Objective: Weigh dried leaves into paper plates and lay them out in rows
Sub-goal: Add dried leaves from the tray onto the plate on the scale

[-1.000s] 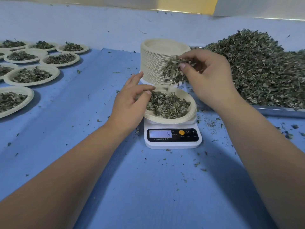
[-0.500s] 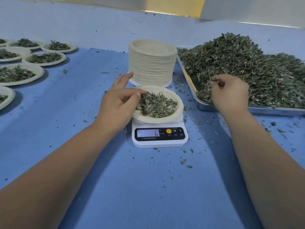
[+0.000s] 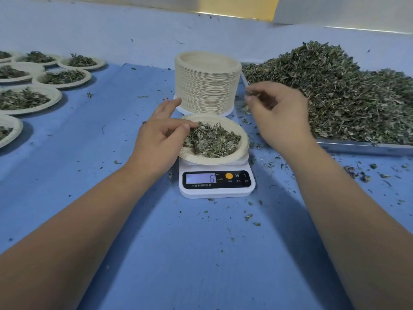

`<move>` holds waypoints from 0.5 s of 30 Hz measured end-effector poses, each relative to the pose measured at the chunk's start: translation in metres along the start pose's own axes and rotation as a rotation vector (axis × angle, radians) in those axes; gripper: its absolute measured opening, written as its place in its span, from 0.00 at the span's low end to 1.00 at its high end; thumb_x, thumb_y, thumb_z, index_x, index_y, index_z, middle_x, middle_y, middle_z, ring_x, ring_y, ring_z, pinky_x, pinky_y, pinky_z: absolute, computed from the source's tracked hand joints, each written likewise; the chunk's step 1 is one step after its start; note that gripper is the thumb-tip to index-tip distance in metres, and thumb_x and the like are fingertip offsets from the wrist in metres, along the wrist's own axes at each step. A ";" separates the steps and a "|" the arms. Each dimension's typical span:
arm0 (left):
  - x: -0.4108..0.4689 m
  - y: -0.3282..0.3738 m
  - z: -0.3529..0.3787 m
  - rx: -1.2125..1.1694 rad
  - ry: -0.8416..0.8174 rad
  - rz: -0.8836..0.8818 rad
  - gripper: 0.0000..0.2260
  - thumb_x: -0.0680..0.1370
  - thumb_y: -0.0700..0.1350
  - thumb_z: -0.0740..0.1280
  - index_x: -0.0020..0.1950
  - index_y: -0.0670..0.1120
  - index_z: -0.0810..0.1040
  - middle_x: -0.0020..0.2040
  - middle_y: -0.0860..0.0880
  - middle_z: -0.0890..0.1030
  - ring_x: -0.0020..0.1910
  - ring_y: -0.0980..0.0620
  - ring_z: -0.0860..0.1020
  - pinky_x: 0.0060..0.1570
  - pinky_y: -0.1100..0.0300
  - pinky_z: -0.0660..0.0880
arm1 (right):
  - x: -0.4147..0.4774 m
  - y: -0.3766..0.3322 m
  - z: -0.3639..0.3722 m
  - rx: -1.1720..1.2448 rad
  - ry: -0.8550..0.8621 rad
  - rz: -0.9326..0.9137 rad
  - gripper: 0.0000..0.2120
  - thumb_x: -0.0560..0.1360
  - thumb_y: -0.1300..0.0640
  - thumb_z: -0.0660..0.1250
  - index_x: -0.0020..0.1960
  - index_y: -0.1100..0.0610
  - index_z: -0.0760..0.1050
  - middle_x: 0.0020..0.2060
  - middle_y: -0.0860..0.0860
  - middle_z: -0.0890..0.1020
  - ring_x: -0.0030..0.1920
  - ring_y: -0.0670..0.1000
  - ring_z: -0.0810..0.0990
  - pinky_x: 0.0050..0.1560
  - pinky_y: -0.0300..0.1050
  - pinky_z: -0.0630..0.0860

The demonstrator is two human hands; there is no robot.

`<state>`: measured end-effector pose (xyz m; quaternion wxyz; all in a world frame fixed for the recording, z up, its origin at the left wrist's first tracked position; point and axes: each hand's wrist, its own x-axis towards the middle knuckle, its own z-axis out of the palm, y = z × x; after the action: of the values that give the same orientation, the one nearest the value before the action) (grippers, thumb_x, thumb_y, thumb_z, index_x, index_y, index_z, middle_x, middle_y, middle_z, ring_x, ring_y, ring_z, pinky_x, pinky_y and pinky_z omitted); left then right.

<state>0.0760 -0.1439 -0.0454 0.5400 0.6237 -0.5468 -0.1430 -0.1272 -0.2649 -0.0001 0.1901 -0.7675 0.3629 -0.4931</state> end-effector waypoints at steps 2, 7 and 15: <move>0.000 0.001 0.000 -0.006 -0.019 -0.011 0.15 0.82 0.42 0.65 0.46 0.59 0.87 0.78 0.58 0.69 0.80 0.62 0.56 0.81 0.50 0.52 | -0.007 -0.015 0.011 0.028 -0.111 -0.044 0.11 0.78 0.59 0.69 0.57 0.49 0.84 0.43 0.38 0.84 0.44 0.37 0.81 0.52 0.34 0.78; -0.001 0.004 -0.001 -0.012 -0.048 -0.005 0.14 0.82 0.41 0.65 0.47 0.54 0.88 0.79 0.58 0.67 0.80 0.63 0.54 0.78 0.59 0.50 | -0.012 -0.025 0.022 -0.084 -0.324 -0.065 0.16 0.80 0.61 0.64 0.63 0.48 0.81 0.43 0.33 0.77 0.42 0.33 0.76 0.46 0.20 0.66; 0.001 0.004 -0.003 0.029 0.067 -0.037 0.13 0.79 0.48 0.61 0.47 0.62 0.84 0.79 0.56 0.68 0.81 0.61 0.55 0.76 0.64 0.52 | -0.020 -0.020 0.018 -0.086 -0.412 -0.070 0.10 0.77 0.57 0.67 0.52 0.46 0.85 0.42 0.35 0.83 0.42 0.37 0.81 0.46 0.34 0.76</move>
<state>0.0766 -0.1426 -0.0400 0.5463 0.6459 -0.5186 -0.1240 -0.1085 -0.2382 -0.0076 0.2100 -0.8716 0.3103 -0.3162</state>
